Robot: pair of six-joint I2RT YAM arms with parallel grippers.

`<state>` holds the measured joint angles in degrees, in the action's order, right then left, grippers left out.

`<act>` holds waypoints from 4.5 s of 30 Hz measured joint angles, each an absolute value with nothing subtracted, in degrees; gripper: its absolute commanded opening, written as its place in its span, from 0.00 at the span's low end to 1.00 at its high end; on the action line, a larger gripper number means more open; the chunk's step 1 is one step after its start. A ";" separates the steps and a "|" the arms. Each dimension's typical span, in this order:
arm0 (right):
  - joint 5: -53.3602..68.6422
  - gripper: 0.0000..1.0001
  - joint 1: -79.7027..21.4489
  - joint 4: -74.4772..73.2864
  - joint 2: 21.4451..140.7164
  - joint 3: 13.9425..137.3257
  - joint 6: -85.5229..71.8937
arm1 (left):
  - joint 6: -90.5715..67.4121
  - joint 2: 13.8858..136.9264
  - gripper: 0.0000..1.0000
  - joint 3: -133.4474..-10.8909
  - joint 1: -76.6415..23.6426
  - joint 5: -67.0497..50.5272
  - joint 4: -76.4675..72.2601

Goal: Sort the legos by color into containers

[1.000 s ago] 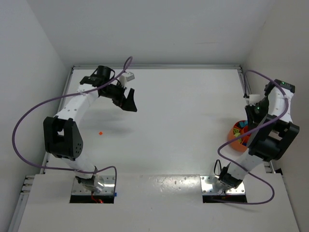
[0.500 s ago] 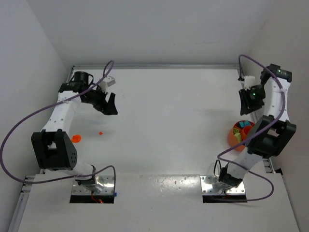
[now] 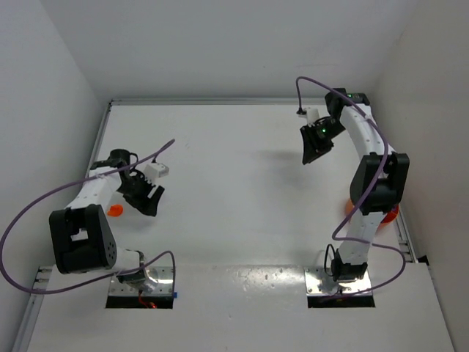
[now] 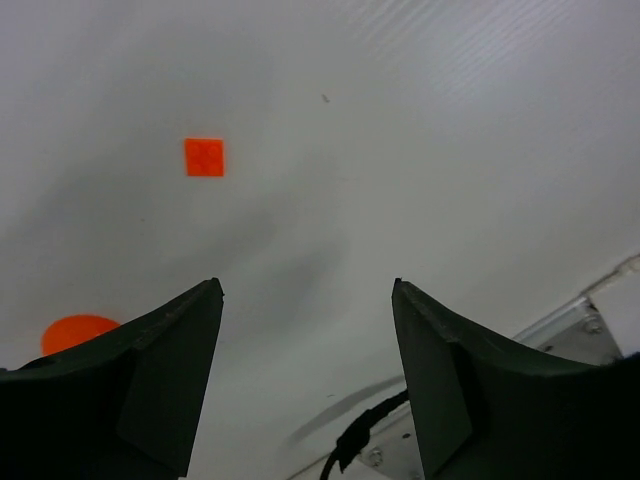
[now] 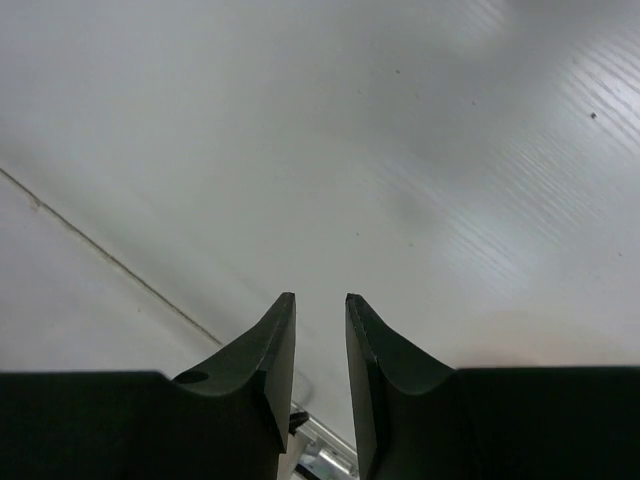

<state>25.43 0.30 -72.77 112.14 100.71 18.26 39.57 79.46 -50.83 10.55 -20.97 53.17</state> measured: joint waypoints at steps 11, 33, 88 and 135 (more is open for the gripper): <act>26.11 0.25 -3.29 -68.95 112.71 99.81 13.65 | 41.30 87.18 0.66 -51.22 10.48 -16.36 42.78; 25.30 0.25 -3.97 -68.27 113.49 98.19 12.80 | 38.81 93.21 0.55 -51.22 5.76 -13.78 35.73; 49.63 0.30 -6.20 -57.67 113.12 91.64 5.08 | 38.50 92.88 0.00 -57.34 4.40 -25.63 43.59; 1.45 0.56 -25.34 -9.45 90.94 72.25 -13.98 | -23.20 79.99 1.00 -69.14 18.28 -39.35 27.44</act>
